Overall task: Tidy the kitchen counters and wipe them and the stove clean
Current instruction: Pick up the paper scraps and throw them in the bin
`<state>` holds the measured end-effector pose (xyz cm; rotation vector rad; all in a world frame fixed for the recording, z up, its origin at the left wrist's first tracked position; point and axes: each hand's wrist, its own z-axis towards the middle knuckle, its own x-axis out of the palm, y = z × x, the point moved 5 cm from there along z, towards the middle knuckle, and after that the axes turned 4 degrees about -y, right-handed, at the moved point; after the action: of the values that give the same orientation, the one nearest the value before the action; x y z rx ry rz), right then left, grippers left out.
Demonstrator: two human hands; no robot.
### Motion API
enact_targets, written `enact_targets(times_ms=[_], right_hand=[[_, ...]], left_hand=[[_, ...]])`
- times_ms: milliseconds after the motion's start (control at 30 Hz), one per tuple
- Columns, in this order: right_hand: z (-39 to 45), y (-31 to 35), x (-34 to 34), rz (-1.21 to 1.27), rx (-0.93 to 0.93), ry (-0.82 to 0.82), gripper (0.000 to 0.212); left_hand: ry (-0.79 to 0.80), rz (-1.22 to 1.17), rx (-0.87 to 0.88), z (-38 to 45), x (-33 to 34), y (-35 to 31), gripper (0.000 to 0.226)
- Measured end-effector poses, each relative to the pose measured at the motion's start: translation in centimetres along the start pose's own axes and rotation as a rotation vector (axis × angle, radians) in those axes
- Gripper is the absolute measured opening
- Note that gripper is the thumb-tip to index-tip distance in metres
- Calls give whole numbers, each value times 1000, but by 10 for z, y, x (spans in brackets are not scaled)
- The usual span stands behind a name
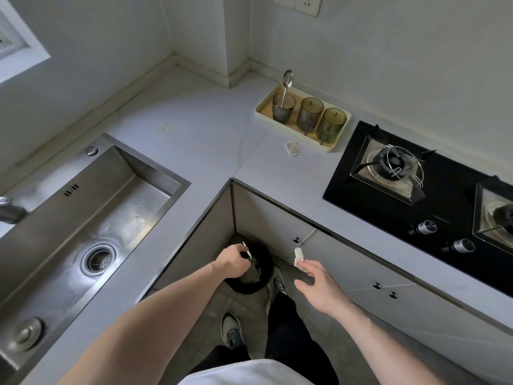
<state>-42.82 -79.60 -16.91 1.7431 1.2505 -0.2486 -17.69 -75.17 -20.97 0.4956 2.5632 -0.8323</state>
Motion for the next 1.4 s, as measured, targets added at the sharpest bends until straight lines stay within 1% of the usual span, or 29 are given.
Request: enact_targets(times_ms=[167,367,433,633,800,1033,1167,1267,1400], right_hand=[[6,0,8,-22,-1,28,55],[29,5,22,-97,-7,98,56],[40,8,29,-134,-2,134,58],[74,23,49,-211,20,202,58],[97,39,64,-240,23,233,58],[110,44,85,-279,43,270,62],[110,51,90,-281,18,285,56],[104,51,82,-257,3,286,53],[94,52,56,-203,-39,246,49]], left_hand=[[8,25,10,-12,-1,32,55],[-64,125,40,-39,-27,76,54],[-93,114,54,-47,-38,81,56],[-213,12,181,-72,-62,64,51],[-231,59,239,-79,-66,55,52],[-256,62,233,-88,-76,59,54],[-282,62,205,-90,-81,69,56],[-297,49,202,-90,-83,70,56],[-309,11,211,-87,-86,63,56]])
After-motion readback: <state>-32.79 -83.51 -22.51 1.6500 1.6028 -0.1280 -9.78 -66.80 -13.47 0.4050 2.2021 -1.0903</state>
